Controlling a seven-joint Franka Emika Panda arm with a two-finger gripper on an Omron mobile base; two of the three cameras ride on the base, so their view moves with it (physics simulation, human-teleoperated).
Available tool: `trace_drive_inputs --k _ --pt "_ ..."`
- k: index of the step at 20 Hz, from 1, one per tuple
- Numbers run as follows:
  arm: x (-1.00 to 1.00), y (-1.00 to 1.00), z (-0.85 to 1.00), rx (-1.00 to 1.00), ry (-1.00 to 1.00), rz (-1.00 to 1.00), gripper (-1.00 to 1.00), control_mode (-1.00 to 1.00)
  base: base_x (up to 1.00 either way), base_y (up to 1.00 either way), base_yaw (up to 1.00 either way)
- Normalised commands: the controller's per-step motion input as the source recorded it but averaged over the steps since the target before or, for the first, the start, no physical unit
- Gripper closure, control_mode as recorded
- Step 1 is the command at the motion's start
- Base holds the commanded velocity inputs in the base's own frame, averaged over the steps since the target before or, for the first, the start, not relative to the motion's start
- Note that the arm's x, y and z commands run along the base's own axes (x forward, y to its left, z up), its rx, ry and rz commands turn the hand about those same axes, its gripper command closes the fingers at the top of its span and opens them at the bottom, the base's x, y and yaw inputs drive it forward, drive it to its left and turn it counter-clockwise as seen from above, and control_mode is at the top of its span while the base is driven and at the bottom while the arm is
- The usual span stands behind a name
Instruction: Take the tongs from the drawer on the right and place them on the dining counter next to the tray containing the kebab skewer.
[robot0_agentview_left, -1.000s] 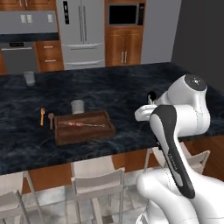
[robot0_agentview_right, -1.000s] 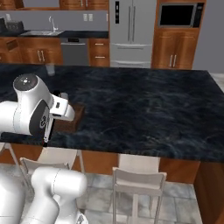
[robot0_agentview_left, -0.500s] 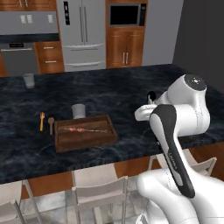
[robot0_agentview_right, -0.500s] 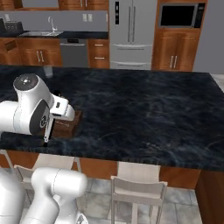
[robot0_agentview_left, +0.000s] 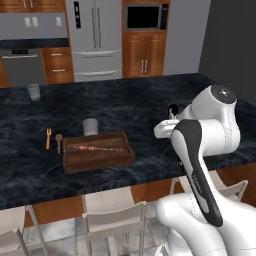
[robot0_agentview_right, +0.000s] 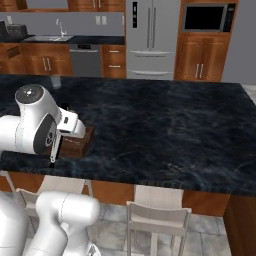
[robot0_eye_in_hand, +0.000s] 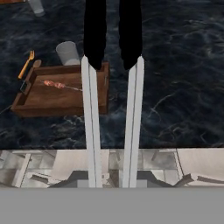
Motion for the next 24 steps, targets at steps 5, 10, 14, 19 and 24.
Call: trace_drive_inputs --k 5,10,14,19,24 --pt "0.00 0.00 0.00 0.00 0.00 0.00 1.00 1.00 0.51 -0.07 0.00" --pt "0.52 -0.15 -0.13 0.00 0.21 0.00 1.00 -1.00 0.00 0.00 0.00" --pt "0.59 -0.06 -0.23 0.00 0.14 0.00 1.00 -1.00 0.00 0.00 0.00" --pt "0.70 0.00 -0.31 0.00 0.07 0.00 1.00 -1.00 0.00 0.00 0.00" --pt "0.59 0.00 -0.36 -0.02 0.02 0.00 1.00 -1.00 0.00 0.00 0.00"
